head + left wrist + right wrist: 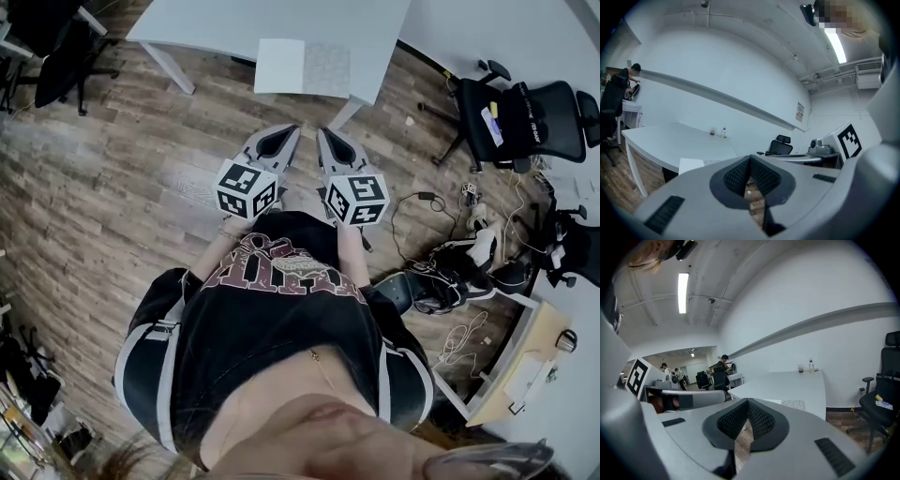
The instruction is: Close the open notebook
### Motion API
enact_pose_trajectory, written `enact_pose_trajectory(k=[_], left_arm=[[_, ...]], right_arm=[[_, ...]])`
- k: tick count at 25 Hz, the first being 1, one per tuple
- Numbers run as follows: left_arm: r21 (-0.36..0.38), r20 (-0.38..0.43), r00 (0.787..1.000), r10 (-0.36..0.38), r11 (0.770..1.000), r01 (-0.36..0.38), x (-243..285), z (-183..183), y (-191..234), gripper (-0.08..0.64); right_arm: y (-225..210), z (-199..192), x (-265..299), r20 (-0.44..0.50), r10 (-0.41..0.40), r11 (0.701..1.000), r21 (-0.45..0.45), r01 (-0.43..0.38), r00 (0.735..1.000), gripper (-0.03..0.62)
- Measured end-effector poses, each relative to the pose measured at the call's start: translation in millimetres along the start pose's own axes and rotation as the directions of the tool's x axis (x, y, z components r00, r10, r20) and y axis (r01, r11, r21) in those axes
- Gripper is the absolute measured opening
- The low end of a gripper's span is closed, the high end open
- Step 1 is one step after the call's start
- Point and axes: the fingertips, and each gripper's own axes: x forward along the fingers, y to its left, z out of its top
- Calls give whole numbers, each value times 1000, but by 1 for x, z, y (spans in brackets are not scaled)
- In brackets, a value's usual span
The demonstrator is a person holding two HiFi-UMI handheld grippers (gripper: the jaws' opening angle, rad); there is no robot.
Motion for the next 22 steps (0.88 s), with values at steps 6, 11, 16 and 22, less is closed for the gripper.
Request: enact_pose_trajectory(k=[6,11,16,22], left_arm=[[4,-13,1000,-12,1000,13,4,2,18,46],[23,-23,999,-23,999,23,13,3,17,46],[8,-23,1000,-16,1000,17,25,5,23,46],[-14,5,1000,19,1000,-19,48,15,35,44]], right_arm=[[1,-1,15,-6,-22,1000,0,22,1000,18],[-7,-1,18,-13,-37,999,4,37,999,18],[-19,2,28,-14,-28,1000,7,29,999,18],[-38,11,50,-28,23,1000,-8,-24,999,18]])
